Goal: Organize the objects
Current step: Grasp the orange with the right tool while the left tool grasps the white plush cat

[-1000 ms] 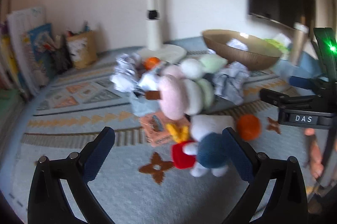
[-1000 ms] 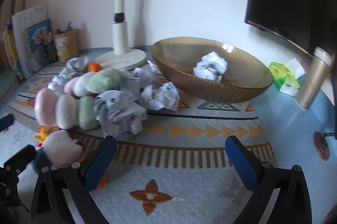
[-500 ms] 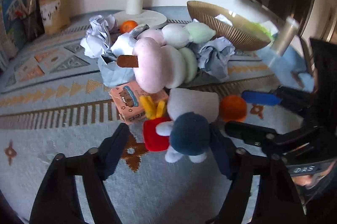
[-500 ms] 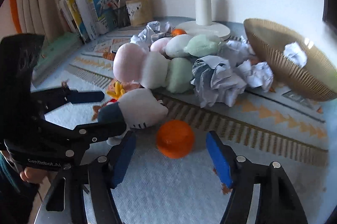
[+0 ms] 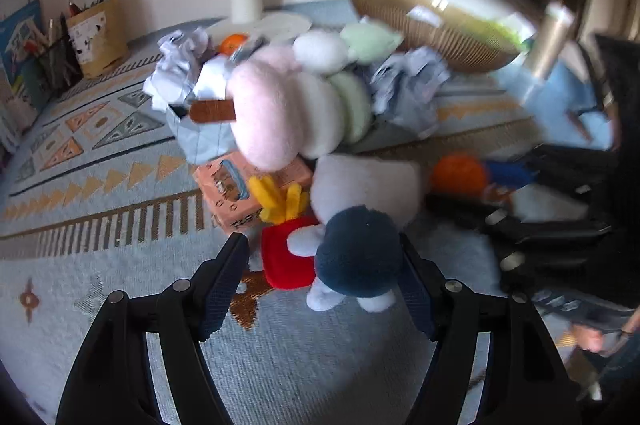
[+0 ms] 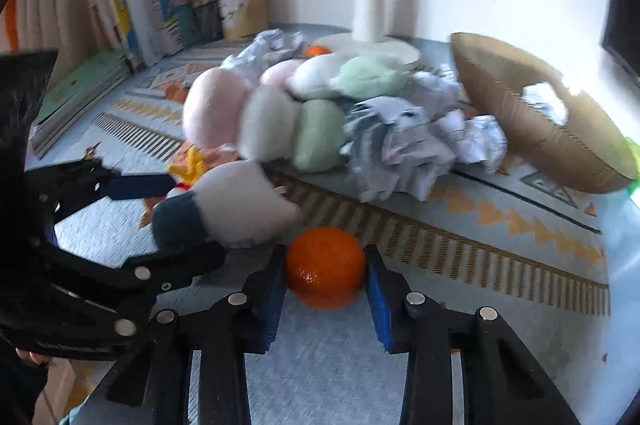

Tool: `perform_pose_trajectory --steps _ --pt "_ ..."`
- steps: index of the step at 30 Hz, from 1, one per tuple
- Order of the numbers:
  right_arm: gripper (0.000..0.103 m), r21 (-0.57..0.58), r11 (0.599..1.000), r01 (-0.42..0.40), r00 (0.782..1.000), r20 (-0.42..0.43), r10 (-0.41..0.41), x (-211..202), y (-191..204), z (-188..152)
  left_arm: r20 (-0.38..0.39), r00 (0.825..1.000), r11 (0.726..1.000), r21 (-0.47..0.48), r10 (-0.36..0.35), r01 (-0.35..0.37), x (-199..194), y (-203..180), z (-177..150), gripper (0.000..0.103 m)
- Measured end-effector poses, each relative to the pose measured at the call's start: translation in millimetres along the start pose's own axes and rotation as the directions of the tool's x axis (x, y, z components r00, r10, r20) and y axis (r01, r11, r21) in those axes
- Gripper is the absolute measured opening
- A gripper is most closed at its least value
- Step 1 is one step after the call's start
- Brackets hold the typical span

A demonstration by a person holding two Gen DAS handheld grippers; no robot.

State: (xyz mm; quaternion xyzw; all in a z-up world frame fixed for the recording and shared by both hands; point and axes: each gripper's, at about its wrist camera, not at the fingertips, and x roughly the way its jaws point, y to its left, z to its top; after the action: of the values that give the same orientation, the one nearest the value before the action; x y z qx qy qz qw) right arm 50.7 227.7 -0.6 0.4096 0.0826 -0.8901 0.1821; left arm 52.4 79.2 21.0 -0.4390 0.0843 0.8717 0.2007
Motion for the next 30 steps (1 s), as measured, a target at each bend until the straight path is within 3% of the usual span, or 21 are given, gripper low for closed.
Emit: perform_pose_trajectory --steps 4,13,18,20,24,30 --pt "0.036 0.079 0.996 0.029 0.999 0.017 -0.031 -2 -14 1 0.023 0.998 0.997 0.054 0.050 -0.051 -3 -11 -2 0.067" --pt "0.036 0.081 0.994 0.069 0.998 -0.010 -0.069 2 -15 1 0.025 0.998 0.998 0.032 -0.061 0.060 -4 -1 -3 0.056" --pt "0.036 0.125 0.990 0.061 0.998 -0.022 -0.059 4 -25 1 0.085 0.986 0.989 0.002 -0.146 0.146 -13 8 -4 0.051" --pt "0.036 0.129 0.989 0.072 0.997 -0.021 -0.070 4 -25 1 0.090 0.987 0.991 0.017 -0.135 0.134 -13 5 -4 0.051" --pt "0.036 0.130 0.989 0.063 0.998 -0.026 -0.061 5 -26 2 0.096 0.995 0.999 0.033 -0.021 0.018 -12 -6 -5 0.051" --pt "0.036 0.131 0.991 0.037 0.999 -0.017 -0.035 4 -27 2 0.101 0.995 0.999 0.047 0.019 -0.024 -12 -8 -6 0.051"
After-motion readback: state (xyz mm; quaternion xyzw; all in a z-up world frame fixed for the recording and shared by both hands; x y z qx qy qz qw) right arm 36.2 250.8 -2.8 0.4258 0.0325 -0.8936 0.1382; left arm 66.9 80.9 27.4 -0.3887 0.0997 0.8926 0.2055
